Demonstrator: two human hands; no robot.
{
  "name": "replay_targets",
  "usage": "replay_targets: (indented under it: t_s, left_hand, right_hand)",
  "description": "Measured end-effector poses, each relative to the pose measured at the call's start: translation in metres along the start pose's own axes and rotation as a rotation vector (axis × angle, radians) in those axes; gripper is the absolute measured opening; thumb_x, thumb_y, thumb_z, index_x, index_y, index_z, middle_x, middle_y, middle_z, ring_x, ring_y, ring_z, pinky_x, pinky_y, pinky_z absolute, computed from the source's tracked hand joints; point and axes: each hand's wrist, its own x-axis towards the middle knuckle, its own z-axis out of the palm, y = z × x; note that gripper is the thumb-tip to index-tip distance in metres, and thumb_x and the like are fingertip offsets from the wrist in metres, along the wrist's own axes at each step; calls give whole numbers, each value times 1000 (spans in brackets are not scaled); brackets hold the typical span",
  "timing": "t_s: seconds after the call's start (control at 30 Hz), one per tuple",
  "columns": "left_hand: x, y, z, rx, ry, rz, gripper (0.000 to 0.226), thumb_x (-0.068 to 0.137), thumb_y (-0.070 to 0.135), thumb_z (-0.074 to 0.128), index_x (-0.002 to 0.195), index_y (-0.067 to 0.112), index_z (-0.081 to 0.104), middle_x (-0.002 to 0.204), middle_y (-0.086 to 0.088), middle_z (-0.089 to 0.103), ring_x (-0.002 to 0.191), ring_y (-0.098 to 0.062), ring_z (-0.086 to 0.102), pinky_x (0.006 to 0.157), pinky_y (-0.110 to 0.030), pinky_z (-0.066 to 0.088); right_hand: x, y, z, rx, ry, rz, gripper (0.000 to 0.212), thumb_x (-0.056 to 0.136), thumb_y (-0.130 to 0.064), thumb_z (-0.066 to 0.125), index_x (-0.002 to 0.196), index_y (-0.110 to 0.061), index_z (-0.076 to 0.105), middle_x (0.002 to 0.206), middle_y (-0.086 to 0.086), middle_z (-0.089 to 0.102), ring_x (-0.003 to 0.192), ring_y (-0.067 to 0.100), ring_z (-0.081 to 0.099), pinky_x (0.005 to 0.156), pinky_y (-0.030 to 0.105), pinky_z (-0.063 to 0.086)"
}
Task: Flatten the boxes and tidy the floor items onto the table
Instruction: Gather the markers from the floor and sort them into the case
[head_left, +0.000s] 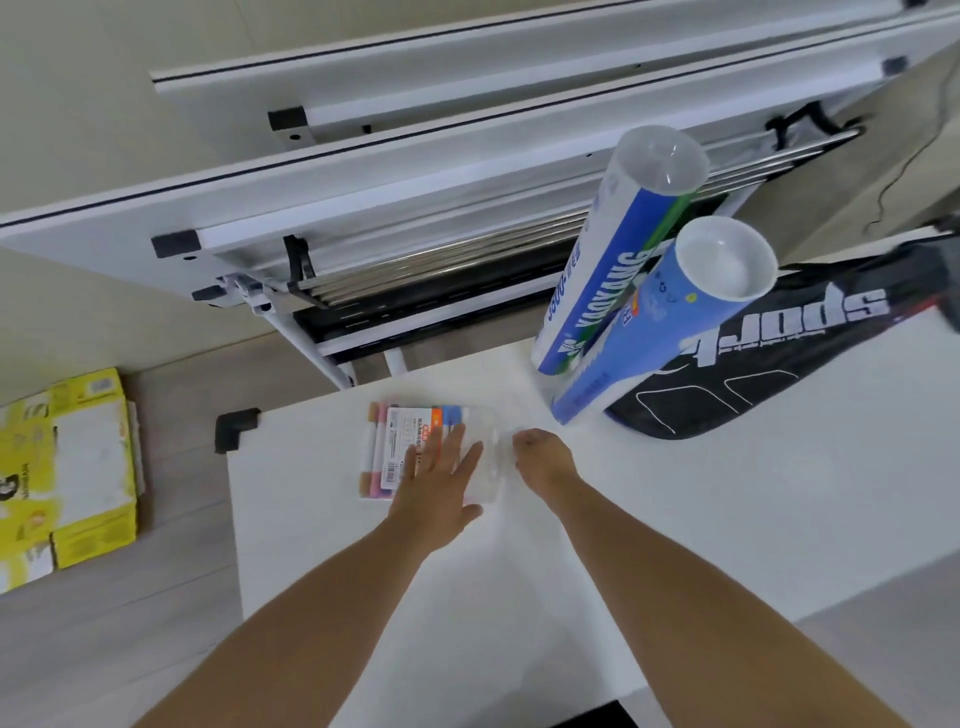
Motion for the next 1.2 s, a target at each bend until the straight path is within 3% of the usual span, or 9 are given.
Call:
replay_targets:
  t_s: [0.13,0.23,0.33,0.43,0.57,0.73,0.93,1.1,1.2]
  left_hand:
    - [-3,-39,-3,70,31,15,88,87,61,62,156,46,10,167,-1,-13,152,-41,-9,120,-62,9]
    - [-6,-57,2,86,86,42,88,77,62,73,152,45,30,167,-6,11,151,-43,12,115,-62,26]
    - [-10,-61,7,87,131,35,82,80,63,70,150,43,34,167,-5,16,151,-38,17,114,-57,30]
    - [-14,-62,11,48,176,1,78,80,61,71,149,44,38,165,-3,21,151,-35,22,113,-54,32]
    - [-16,-64,16,15,218,-23,75,83,61,68,149,44,38,165,-3,21,151,-35,20,115,-52,30]
    - [-14,-65,24,20,225,-20,73,87,60,63,151,43,33,167,-3,15,153,-36,13,117,-53,25]
    - [-15,-61,23,21,212,-62,70,91,61,56,153,43,29,168,-4,11,153,-37,11,116,-55,26]
    - [-15,-42,10,-23,196,-171,68,95,61,48,156,43,22,168,-4,4,152,-40,9,116,-54,26]
    - [-14,-35,2,-16,144,-201,68,100,62,33,157,43,3,167,-4,-11,153,-39,-5,119,-52,18]
  right_hand:
    - [2,-12,15,-131,15,-40,42,103,-35,40,132,-11,57,137,6,58,125,26,54,105,30,38]
    - [9,-16,27,-158,61,-53,41,100,-36,46,130,-10,58,135,7,60,123,27,55,105,34,41]
    - [12,-21,33,-176,135,-61,41,101,-35,46,131,-10,57,134,7,60,123,26,55,104,32,40]
    - [11,-27,40,-186,179,-87,36,102,-33,46,119,-9,67,120,7,67,110,25,63,97,31,46]
    - [8,-30,48,-199,214,-125,36,102,-35,45,108,-9,68,110,8,67,100,23,65,92,31,52]
    - [3,-28,51,-177,230,-124,37,103,-38,42,119,-10,59,117,5,62,106,21,63,95,32,53]
    - [6,-26,31,-210,38,-184,38,103,-40,41,128,-15,56,119,2,60,109,20,60,98,33,50]
    - [-16,-6,22,-216,49,-107,32,100,-30,41,90,-10,64,87,3,64,85,25,60,76,28,42]
    - [-24,7,35,-91,18,-36,30,94,-38,50,96,-15,69,90,0,71,89,23,67,85,32,52]
